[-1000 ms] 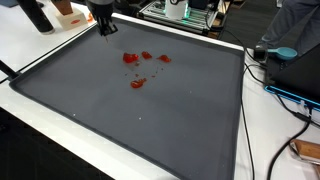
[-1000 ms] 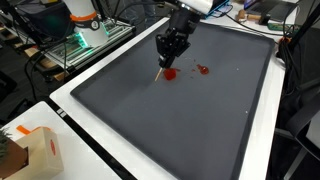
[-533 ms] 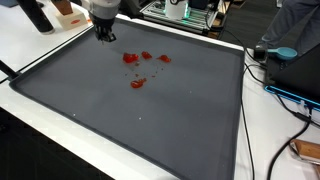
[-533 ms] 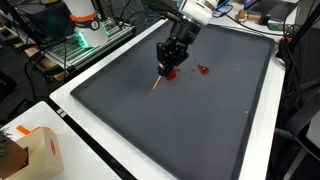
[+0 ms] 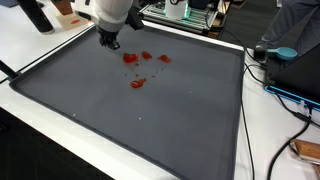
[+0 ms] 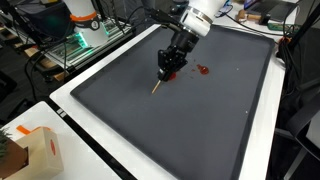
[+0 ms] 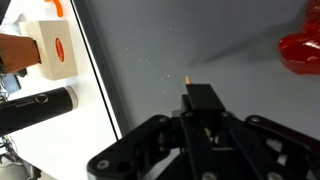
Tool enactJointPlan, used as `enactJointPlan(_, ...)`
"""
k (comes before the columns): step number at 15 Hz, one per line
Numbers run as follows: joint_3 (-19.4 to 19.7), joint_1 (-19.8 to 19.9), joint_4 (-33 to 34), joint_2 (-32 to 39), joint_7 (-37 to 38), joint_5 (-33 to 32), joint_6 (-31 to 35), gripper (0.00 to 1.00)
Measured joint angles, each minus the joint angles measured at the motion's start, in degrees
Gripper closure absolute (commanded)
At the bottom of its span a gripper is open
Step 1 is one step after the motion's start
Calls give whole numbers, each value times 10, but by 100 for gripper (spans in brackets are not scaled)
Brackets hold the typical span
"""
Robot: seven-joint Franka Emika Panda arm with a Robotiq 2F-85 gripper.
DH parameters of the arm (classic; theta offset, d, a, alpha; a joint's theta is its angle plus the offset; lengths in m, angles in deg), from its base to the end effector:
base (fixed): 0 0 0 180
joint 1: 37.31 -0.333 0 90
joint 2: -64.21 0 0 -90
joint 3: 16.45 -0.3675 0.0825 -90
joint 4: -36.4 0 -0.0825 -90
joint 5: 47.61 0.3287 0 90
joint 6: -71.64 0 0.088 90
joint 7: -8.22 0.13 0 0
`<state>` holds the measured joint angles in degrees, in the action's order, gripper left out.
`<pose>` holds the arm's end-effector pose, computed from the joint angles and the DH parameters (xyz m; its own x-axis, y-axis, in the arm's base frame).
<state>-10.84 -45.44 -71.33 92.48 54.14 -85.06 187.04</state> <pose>0.5848 -0.0175 0.3007 0.9412 -0.3358 0.0358 -0.2836 -0.7284 0.6237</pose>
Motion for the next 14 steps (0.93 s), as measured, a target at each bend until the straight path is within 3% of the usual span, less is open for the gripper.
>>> enactJointPlan(14, -6, -21, 7, 23, -3, 0, 0, 97)
